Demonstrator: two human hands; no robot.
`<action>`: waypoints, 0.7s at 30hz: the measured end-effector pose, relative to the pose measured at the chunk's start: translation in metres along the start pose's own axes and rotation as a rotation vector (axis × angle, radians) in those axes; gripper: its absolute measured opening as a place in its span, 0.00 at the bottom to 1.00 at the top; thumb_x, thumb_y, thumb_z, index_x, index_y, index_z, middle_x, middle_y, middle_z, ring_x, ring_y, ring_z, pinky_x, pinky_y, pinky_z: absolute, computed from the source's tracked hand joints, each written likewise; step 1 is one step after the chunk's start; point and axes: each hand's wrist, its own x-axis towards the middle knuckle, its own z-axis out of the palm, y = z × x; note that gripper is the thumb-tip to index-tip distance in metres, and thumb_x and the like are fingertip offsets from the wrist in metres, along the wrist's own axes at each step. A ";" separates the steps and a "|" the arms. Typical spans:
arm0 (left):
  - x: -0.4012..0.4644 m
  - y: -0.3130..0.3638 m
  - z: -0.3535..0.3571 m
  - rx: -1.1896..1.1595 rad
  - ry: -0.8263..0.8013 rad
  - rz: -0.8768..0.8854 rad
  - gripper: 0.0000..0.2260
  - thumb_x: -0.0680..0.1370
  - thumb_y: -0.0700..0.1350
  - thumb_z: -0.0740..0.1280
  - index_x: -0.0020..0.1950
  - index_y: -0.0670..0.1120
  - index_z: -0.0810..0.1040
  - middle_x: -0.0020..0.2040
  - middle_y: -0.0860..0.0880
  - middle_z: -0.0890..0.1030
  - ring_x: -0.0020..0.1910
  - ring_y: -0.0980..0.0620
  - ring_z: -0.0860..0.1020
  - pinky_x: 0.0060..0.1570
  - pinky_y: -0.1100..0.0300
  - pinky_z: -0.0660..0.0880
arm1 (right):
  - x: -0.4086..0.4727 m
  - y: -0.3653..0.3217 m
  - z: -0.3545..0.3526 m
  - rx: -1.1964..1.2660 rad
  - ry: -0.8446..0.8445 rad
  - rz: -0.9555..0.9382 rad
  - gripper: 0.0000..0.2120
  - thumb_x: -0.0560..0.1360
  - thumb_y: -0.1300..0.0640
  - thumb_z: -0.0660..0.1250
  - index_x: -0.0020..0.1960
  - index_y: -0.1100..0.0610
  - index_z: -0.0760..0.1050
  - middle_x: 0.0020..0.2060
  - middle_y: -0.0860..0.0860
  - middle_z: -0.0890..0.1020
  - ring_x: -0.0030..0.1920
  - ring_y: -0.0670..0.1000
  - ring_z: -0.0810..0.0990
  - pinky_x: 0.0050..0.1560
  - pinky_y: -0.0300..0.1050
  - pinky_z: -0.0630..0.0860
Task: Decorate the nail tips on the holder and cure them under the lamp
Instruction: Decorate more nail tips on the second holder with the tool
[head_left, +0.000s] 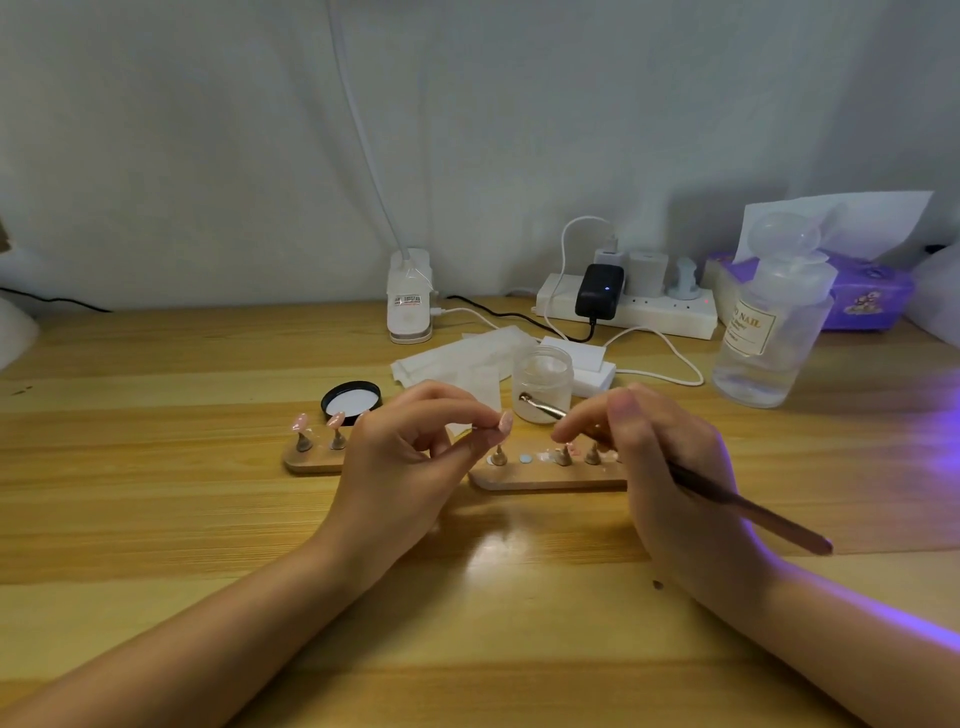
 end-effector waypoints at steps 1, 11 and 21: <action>0.000 0.000 0.000 0.001 0.001 0.001 0.04 0.69 0.42 0.70 0.42 0.47 0.82 0.39 0.54 0.79 0.29 0.60 0.71 0.29 0.70 0.66 | 0.000 -0.002 0.001 -0.031 -0.007 -0.077 0.17 0.78 0.48 0.51 0.40 0.48 0.77 0.35 0.42 0.79 0.39 0.46 0.78 0.41 0.53 0.73; 0.000 -0.001 0.000 0.016 0.000 0.007 0.04 0.69 0.42 0.71 0.43 0.46 0.82 0.39 0.53 0.79 0.29 0.59 0.70 0.29 0.69 0.67 | -0.001 0.000 -0.001 0.016 -0.025 0.050 0.17 0.76 0.47 0.52 0.40 0.49 0.77 0.36 0.43 0.80 0.40 0.45 0.78 0.42 0.47 0.73; 0.000 -0.001 0.000 0.021 -0.006 0.008 0.04 0.69 0.42 0.70 0.43 0.46 0.82 0.39 0.54 0.79 0.29 0.59 0.70 0.29 0.70 0.66 | -0.001 0.001 -0.002 0.044 -0.045 0.105 0.17 0.76 0.46 0.51 0.40 0.49 0.77 0.38 0.44 0.81 0.42 0.44 0.78 0.42 0.37 0.72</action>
